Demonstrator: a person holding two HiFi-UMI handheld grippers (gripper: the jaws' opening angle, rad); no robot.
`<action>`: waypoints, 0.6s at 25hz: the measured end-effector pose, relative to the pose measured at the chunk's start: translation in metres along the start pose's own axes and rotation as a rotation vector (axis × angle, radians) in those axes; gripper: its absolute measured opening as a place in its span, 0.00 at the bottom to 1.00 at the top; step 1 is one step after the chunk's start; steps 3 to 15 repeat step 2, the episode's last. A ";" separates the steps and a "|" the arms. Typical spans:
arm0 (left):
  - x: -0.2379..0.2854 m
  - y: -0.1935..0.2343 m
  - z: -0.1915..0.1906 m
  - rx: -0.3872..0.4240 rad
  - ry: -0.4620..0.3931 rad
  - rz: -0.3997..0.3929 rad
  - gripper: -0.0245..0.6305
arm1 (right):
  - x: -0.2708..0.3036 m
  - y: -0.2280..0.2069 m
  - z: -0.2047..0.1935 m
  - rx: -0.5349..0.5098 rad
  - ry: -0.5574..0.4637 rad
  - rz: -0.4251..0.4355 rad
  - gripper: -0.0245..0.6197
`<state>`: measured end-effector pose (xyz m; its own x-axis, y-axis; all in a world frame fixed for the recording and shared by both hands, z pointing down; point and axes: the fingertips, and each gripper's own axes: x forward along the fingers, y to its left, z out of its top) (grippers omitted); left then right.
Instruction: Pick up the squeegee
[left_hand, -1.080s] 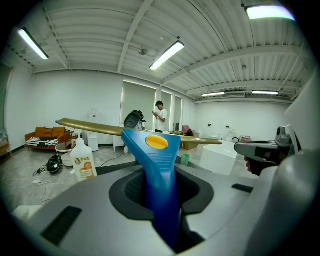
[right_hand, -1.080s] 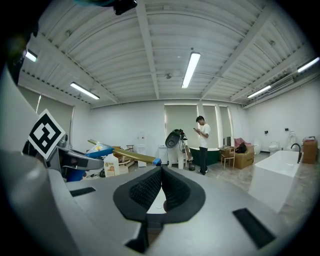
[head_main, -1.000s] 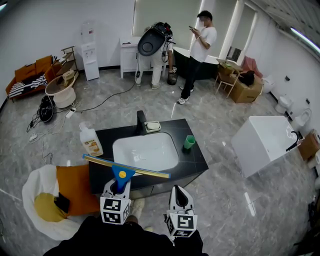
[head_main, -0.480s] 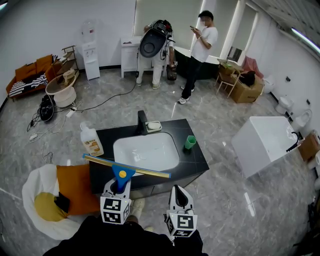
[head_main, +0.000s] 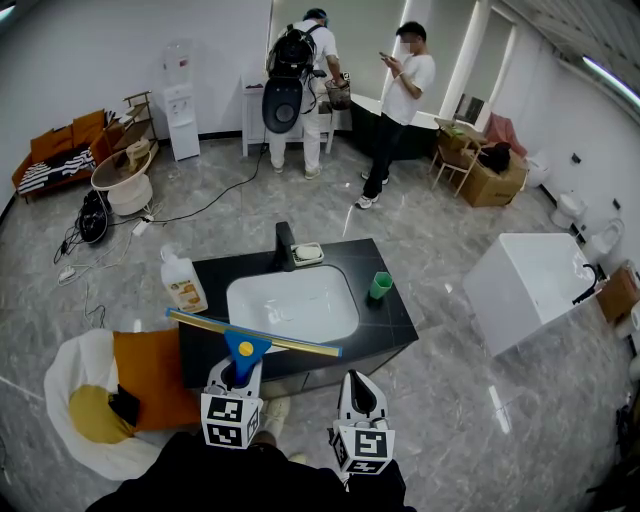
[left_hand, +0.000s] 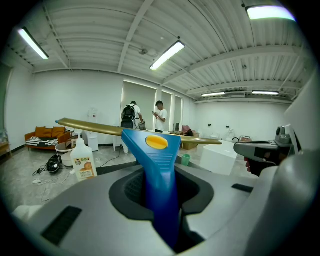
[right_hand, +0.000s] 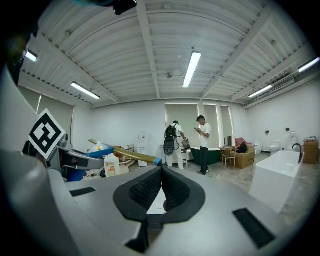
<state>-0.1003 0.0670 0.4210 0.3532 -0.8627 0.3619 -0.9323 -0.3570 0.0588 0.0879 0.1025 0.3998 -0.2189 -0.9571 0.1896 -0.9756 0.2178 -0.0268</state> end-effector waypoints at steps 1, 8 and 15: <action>0.001 0.000 0.001 0.001 0.000 0.000 0.19 | 0.001 -0.001 0.001 0.000 -0.001 0.000 0.06; 0.001 -0.001 0.001 0.002 0.000 -0.001 0.19 | 0.001 -0.001 0.002 0.000 -0.002 0.000 0.06; 0.001 -0.001 0.001 0.002 0.000 -0.001 0.19 | 0.001 -0.001 0.002 0.000 -0.002 0.000 0.06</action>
